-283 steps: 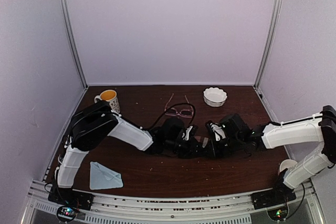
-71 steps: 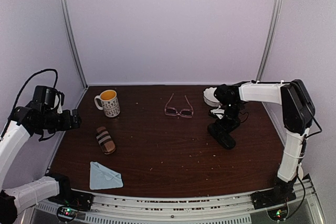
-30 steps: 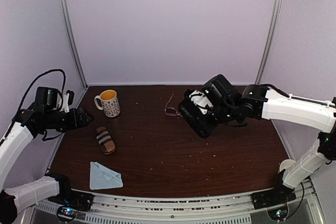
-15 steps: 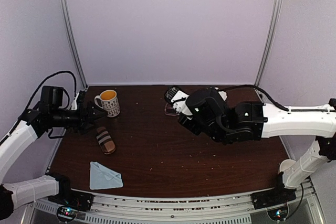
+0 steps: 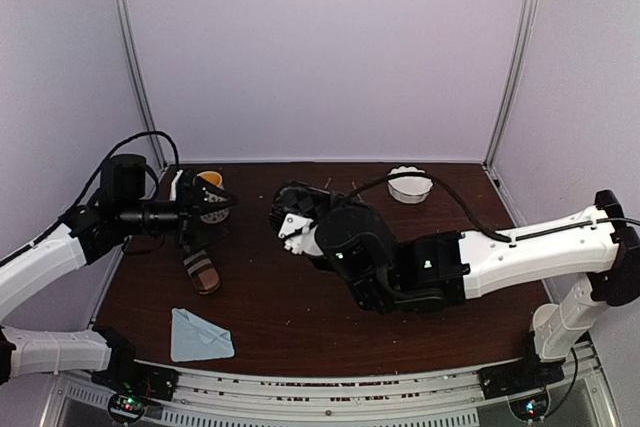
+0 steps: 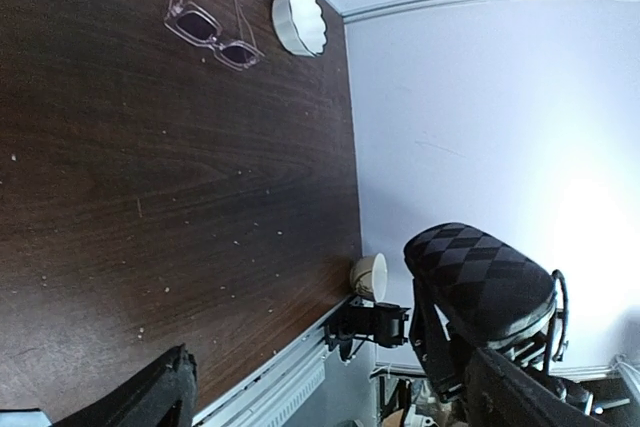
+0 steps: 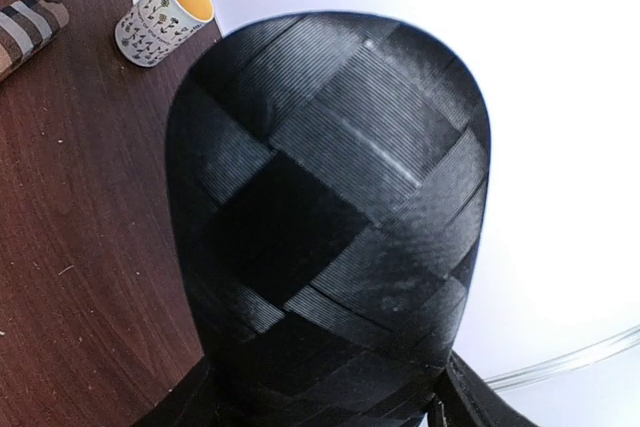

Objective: Organize the sunglasses
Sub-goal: Pass from the right arm to the left

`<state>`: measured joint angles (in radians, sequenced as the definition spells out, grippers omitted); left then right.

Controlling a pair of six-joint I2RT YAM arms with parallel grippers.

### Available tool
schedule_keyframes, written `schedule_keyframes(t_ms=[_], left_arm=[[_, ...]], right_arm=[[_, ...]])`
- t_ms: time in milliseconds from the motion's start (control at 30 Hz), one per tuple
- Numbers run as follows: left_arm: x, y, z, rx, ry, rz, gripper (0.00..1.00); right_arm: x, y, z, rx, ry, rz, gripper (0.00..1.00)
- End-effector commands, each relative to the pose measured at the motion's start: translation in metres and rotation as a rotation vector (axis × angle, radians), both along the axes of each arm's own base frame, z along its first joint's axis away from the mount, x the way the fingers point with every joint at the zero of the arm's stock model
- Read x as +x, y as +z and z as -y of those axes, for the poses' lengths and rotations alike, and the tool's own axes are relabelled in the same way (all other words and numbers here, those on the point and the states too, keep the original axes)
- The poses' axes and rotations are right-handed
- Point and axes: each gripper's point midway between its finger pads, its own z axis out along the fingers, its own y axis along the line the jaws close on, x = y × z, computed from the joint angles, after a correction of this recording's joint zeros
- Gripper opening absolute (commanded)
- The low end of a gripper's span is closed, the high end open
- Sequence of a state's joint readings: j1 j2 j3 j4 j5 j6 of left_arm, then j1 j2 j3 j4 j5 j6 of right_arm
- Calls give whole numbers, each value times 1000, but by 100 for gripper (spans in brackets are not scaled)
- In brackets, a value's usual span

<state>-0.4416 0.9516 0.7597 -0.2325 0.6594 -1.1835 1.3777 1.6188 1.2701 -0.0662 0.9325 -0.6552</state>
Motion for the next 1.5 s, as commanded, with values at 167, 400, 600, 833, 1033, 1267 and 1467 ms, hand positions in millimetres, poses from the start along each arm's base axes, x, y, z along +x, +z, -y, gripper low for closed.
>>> schedule_keyframes(t_ms=[167, 400, 600, 833, 1033, 1267, 1467], left_arm=[[4, 37, 39, -198, -78, 20, 98], [1, 44, 46, -200, -103, 35, 98], [-3, 40, 50, -193, -138, 24, 98], [-11, 42, 59, -192, -189, 22, 97], [-17, 38, 67, -183, -218, 3, 90], [-13, 16, 64, -160, -178, -43, 75], [-10, 9, 67, -168, -178, -59, 58]], right_arm=[[-7, 12, -26, -34, 14, 78, 53], [-9, 9, -41, -65, 33, 88, 53], [-7, 2, -49, -95, 34, 94, 54], [-4, -2, -59, -124, 41, 99, 54], [-3, -1, -67, -131, 44, 112, 54], [-2, 1, -67, -112, 38, 121, 56], [-1, -1, -62, -116, 7, 135, 59]])
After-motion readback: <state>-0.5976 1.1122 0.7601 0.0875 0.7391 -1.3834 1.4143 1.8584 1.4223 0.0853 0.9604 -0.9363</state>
